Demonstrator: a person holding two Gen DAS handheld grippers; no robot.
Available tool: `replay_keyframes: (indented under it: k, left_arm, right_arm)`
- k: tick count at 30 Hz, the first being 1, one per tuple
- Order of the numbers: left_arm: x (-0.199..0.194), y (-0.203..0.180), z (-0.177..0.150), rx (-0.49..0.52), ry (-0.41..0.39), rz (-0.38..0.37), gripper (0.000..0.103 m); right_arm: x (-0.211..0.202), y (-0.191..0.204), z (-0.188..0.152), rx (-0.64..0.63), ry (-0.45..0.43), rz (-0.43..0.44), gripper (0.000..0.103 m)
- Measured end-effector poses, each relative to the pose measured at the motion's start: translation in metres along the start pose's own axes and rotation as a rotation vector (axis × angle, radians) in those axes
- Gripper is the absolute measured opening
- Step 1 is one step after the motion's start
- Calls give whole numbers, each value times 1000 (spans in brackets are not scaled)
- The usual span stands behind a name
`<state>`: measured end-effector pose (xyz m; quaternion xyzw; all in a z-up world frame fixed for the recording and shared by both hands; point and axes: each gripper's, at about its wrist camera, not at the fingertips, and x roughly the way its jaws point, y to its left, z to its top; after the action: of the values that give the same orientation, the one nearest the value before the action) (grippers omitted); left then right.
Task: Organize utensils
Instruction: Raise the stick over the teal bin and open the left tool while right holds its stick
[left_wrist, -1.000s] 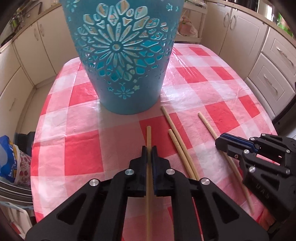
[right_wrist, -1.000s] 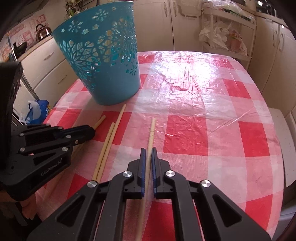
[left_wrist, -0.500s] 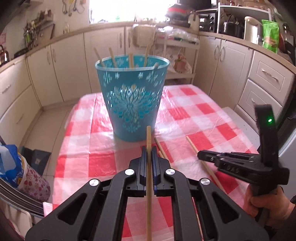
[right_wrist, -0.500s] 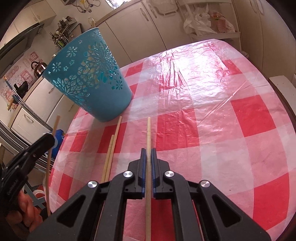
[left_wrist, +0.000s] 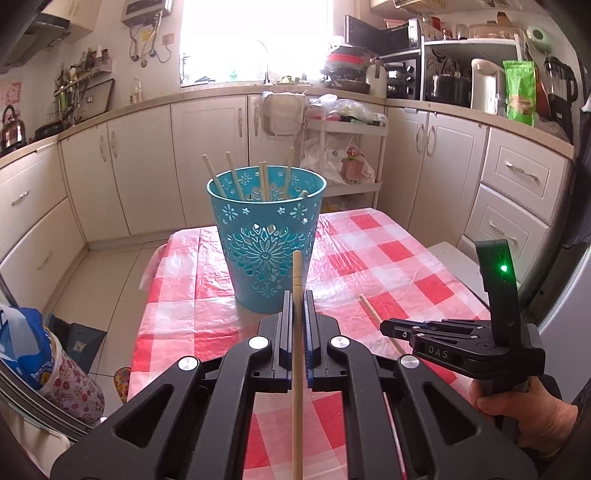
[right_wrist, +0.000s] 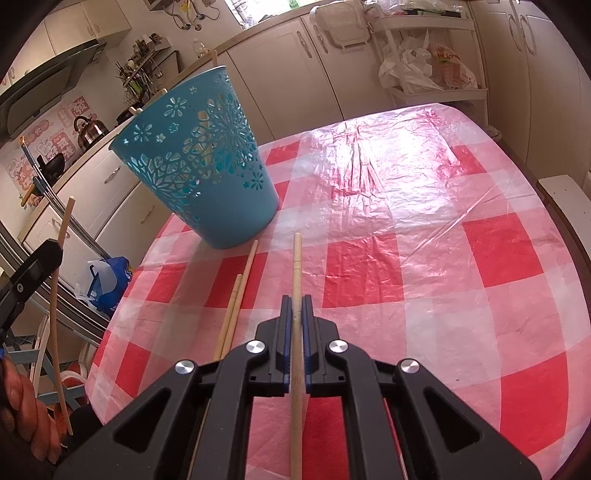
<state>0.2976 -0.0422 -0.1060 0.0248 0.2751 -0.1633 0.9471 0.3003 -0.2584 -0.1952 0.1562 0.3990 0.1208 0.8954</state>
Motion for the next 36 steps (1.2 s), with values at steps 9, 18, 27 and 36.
replay_keyframes:
  k: [9,18,27,36]
  left_arm:
    - [-17,29,23,-70,-129,-51,5]
    - [-17,57,95,-135,-312,-70,5]
    - [16,77,152,-237,-469,-110,5]
    - [67,89,177,-304,-569,-57,5]
  right_arm:
    - [-3,3,0,-13,-19,28,6]
    - [1,-2,1,9,3,54,6]
    - [3,-5,2,20,14,71,6]
    - [6,-6,3,23,29,77,6]
